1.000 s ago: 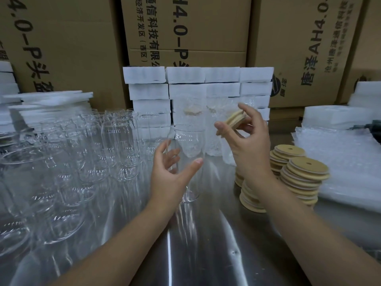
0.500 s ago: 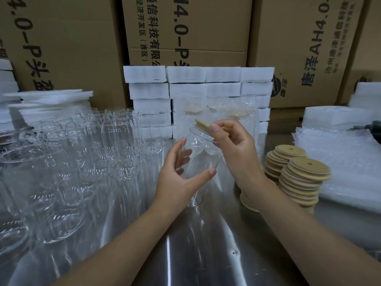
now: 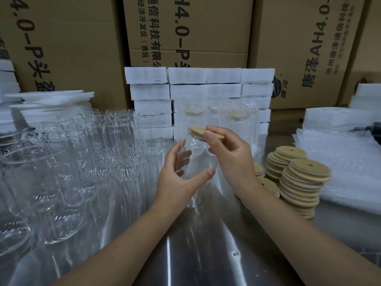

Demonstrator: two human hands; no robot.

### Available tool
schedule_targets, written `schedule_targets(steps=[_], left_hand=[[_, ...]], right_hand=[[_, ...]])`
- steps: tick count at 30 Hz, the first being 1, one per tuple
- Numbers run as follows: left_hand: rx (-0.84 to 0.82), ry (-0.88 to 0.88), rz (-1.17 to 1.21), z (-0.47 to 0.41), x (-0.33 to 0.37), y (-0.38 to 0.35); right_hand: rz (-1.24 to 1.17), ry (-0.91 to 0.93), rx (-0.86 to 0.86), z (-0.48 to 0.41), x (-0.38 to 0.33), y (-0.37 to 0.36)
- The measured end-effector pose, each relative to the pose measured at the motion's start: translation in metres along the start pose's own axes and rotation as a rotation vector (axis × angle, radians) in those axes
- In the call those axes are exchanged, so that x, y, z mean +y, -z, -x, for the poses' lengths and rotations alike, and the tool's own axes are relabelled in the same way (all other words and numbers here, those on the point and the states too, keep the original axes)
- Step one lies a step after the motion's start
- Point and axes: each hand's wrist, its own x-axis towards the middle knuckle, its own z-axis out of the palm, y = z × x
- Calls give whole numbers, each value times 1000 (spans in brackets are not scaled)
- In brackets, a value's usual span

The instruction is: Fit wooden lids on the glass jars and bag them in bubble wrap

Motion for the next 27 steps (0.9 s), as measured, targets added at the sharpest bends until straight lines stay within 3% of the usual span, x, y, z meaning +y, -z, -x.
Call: schedule_targets(steps=[10,14,18,23,25,27], left_hand=[[3,7,7,1,2,0],[2,24,23,0,1,1],[6,26,2,0,2,0],[-5,43,-4,0,4,1],[-5,52,-5,1,4,2],[0,58,-9,1,3,2]], right_hand=[[-27,21,-8,4,2,-3],[76,10,-33,2,-1,-3],[302,30,-93,-3,-9,9],[672,180,120,-25,-27,64],[1023,126,172,-42,-32,98],[1314,-102,204,-61,-34,135]])
